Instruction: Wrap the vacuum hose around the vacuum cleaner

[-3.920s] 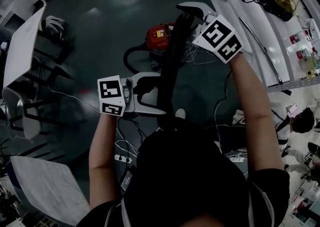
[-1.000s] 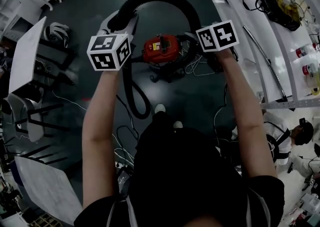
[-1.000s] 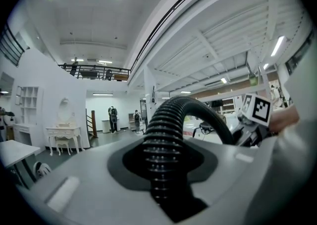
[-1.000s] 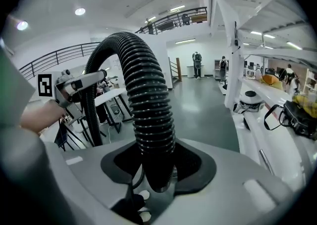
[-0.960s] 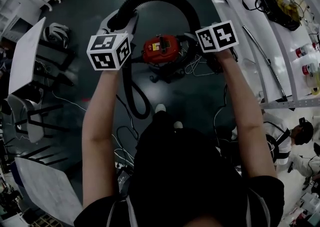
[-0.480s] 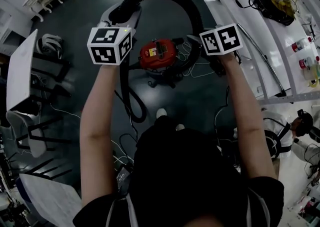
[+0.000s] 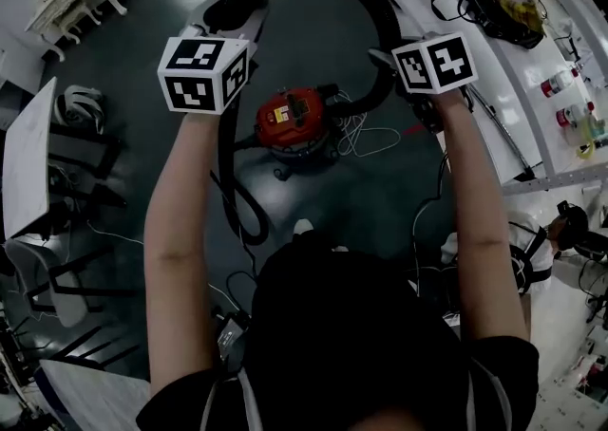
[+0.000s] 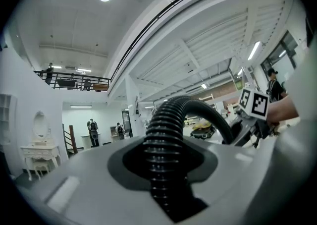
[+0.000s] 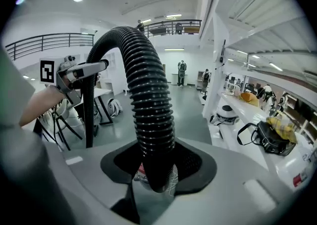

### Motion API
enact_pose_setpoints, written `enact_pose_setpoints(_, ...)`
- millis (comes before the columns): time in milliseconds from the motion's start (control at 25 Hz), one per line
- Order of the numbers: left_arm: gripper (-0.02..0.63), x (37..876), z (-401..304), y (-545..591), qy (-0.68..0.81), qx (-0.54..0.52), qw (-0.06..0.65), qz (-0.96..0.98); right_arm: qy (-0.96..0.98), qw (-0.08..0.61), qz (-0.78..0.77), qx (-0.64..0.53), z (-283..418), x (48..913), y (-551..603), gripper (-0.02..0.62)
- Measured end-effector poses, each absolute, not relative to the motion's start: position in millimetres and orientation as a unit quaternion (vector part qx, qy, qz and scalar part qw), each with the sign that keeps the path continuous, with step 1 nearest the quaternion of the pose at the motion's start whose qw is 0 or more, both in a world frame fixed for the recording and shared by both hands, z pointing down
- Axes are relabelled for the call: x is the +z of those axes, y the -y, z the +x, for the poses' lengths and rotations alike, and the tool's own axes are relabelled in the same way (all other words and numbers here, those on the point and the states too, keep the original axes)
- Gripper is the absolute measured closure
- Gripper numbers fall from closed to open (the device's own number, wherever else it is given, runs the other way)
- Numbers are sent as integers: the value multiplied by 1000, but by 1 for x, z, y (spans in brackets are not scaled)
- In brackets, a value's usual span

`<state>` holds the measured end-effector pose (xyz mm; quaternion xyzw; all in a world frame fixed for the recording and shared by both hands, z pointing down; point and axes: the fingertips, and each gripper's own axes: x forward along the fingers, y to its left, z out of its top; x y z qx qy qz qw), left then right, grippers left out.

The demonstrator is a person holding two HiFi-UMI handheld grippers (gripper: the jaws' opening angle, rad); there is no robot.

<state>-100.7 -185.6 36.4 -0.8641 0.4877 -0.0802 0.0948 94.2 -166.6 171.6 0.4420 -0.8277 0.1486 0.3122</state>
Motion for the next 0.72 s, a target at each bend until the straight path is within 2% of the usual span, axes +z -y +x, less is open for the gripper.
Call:
enact_pose_setpoints(440, 468, 29, -120, 218, -455, -94, 97, -880, 813, 273, 498, 129, 83, 157, 205, 416)
enact_pose_setpoints(720, 466, 41, -154, 230, -457, -80, 73, -883, 815, 310, 466, 150, 49, 158, 199, 419)
